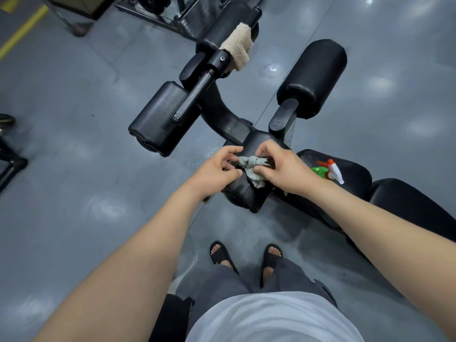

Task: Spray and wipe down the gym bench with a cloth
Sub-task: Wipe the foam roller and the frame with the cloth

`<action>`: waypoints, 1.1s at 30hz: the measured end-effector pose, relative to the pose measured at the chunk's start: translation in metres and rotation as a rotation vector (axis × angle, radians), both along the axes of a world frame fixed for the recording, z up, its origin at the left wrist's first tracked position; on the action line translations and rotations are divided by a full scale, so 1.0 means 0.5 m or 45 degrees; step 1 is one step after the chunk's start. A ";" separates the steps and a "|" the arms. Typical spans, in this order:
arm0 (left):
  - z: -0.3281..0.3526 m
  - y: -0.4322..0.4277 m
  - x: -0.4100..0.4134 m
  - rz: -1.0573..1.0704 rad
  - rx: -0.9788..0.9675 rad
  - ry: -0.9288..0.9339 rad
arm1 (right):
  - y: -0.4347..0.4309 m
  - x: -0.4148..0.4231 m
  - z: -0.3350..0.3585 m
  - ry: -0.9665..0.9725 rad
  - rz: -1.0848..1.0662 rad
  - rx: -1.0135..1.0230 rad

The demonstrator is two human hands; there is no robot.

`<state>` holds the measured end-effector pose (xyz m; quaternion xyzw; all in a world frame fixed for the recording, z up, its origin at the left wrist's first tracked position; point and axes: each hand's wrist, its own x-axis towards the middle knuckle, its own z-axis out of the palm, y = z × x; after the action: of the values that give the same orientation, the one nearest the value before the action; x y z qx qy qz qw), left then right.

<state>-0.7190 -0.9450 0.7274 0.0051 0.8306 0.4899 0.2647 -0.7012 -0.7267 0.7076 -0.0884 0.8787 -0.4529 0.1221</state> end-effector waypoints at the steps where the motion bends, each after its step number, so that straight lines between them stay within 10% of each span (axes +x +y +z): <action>1: 0.004 0.013 -0.005 -0.015 0.008 0.018 | 0.009 -0.002 0.003 -0.022 -0.046 -0.045; 9: 0.022 0.070 -0.060 0.048 -0.045 0.059 | 0.080 -0.023 0.021 -0.196 -0.286 -0.538; 24: 0.060 0.203 -0.132 0.196 0.410 -0.317 | 0.126 -0.083 0.028 -0.185 -0.396 -0.474; 33: 0.013 0.219 -0.162 0.044 0.166 -0.329 | 0.160 -0.120 0.020 -0.445 -0.723 -0.989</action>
<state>-0.7999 -0.8354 0.7339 -0.0554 0.7560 0.5438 0.3600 -0.7610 -0.6465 0.7178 0.1921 0.6015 -0.7693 0.0973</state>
